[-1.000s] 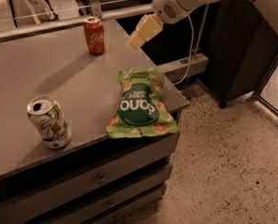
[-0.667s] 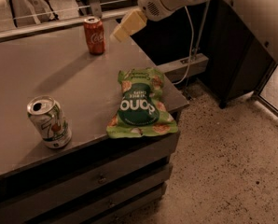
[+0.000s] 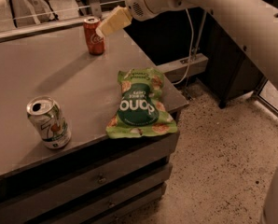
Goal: Move coke can near green rice chip bag
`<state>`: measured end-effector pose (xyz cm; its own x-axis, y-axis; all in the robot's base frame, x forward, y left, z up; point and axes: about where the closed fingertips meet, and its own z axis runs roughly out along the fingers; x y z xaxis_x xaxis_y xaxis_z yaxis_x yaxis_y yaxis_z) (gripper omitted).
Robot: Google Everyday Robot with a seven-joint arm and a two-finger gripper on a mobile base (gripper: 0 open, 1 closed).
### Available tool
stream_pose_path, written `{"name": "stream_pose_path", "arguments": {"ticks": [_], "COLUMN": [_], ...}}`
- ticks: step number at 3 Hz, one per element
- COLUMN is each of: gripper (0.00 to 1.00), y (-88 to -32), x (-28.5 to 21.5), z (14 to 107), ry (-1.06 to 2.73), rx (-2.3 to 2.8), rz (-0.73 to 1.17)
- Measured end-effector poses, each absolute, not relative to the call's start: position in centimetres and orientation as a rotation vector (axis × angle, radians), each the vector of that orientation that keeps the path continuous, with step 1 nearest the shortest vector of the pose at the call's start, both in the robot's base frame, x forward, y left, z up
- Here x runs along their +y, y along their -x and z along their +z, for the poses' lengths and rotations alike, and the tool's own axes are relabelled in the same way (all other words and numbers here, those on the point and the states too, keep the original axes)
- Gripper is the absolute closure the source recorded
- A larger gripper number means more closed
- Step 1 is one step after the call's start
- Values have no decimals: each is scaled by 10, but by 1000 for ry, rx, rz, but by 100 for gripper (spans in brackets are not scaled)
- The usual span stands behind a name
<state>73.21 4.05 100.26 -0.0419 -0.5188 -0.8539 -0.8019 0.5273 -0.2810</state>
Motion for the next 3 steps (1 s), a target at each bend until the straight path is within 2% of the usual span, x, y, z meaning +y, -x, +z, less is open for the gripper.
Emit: {"name": "stream_pose_path", "arguments": {"ticks": [1,3], "gripper": [0,0], "y": [-740,-805], "x": [48,76], "z": [996,961], "ry": [1139,1026], "rx": [1702,1614], "rz": [389,536]}}
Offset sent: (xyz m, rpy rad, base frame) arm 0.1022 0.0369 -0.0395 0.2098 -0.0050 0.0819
